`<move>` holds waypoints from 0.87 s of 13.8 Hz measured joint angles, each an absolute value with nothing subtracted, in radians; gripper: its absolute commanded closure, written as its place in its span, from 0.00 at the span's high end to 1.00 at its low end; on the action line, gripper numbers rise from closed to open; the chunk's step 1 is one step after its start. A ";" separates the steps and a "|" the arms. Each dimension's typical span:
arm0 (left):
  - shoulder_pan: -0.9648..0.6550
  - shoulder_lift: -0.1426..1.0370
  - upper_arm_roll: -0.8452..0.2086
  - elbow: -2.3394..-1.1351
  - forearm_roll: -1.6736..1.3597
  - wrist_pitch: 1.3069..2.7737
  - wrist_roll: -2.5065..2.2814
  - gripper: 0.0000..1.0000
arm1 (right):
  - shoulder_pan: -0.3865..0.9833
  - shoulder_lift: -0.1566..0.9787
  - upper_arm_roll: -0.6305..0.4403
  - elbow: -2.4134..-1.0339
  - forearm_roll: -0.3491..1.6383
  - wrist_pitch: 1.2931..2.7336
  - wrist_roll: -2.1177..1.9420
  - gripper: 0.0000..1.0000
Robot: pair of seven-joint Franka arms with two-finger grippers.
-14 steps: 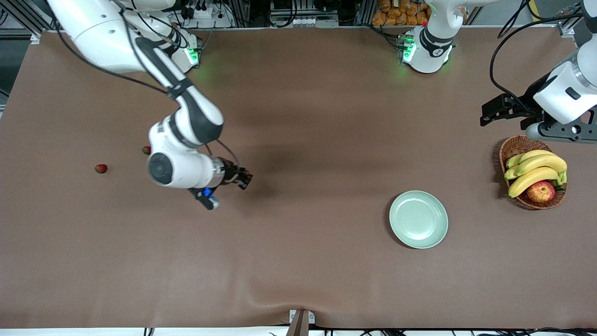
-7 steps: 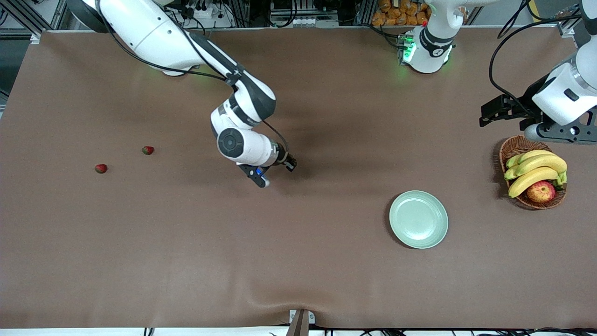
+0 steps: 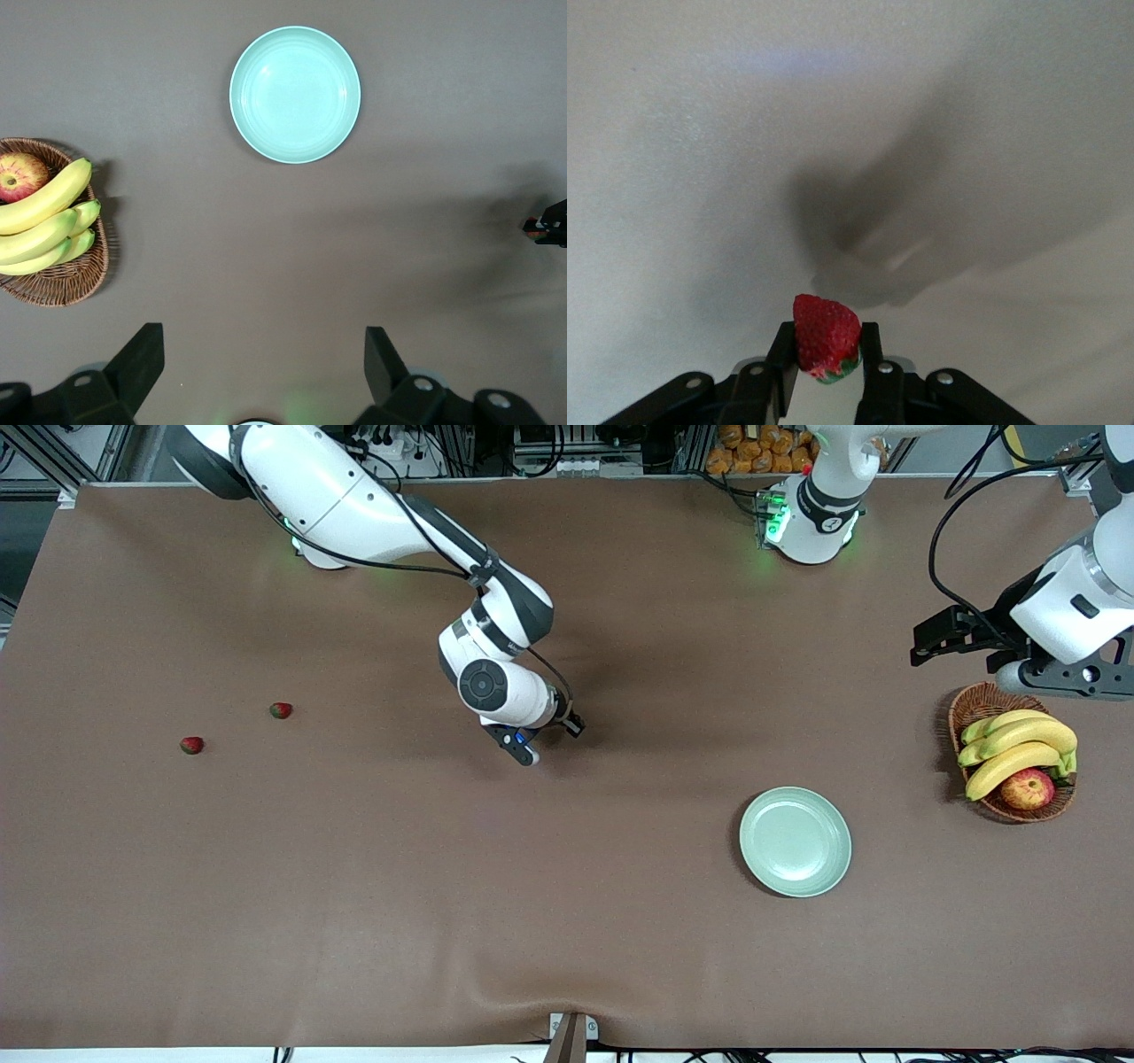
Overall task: Collect all strawberries into plate
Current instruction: 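Carry the strawberry to the table middle and open the right gripper, then move the left gripper to the middle strawberry while the right gripper returns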
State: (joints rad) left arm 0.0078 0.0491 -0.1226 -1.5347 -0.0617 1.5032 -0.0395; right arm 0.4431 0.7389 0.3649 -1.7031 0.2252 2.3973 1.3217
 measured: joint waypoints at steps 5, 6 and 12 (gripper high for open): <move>0.008 0.050 -0.123 -1.535 -0.062 1.503 -0.040 1.00 | 0.448 0.742 0.350 -1.703 0.225 2.398 1.324 0.80; 0.008 0.050 -0.123 -1.535 -0.062 1.503 -0.040 1.00 | 0.448 0.742 0.348 -1.701 0.225 2.398 1.324 0.92; 0.002 0.054 -0.126 -1.541 -0.062 1.498 -0.040 1.00 | 0.337 0.709 0.334 -1.586 0.224 2.240 1.323 1.00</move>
